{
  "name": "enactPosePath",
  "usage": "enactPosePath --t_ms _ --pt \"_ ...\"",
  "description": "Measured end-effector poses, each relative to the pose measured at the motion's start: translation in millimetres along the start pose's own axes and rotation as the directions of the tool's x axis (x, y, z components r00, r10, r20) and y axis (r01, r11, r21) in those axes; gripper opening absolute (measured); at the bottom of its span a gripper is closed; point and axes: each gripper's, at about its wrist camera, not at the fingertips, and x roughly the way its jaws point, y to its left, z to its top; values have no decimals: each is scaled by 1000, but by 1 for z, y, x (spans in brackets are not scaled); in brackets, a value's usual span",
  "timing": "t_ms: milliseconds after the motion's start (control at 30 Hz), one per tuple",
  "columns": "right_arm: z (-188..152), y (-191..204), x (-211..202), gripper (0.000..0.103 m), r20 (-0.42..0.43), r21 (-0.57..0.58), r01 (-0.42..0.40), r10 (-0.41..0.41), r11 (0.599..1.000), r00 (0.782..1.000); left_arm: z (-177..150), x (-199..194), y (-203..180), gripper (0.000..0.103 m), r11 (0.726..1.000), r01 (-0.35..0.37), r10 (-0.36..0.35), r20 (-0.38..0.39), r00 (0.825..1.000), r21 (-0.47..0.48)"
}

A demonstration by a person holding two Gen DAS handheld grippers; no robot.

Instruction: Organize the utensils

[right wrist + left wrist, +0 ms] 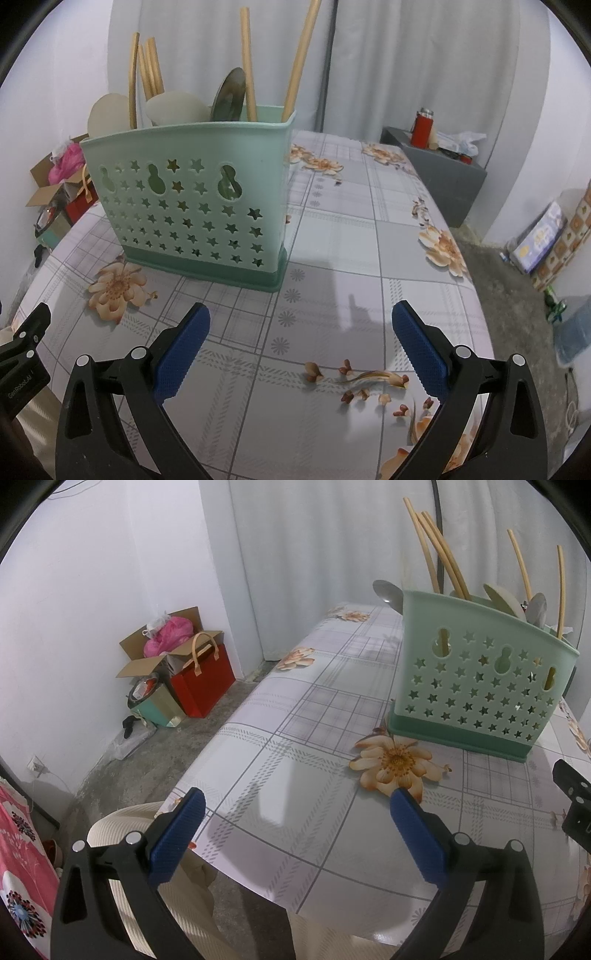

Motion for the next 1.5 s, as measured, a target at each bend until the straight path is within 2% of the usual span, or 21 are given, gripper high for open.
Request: enactPosePath --t_ms 567,1500 --pt "-1 4 -5 95 19 -14 -10 11 1000 1000 -1 0 2 97 1000 -2 2 3 1000 -2" --pt "2 6 -1 95 4 -13 -16 16 1000 1000 -2 1 2 97 1000 -3 3 -6 1000 0"
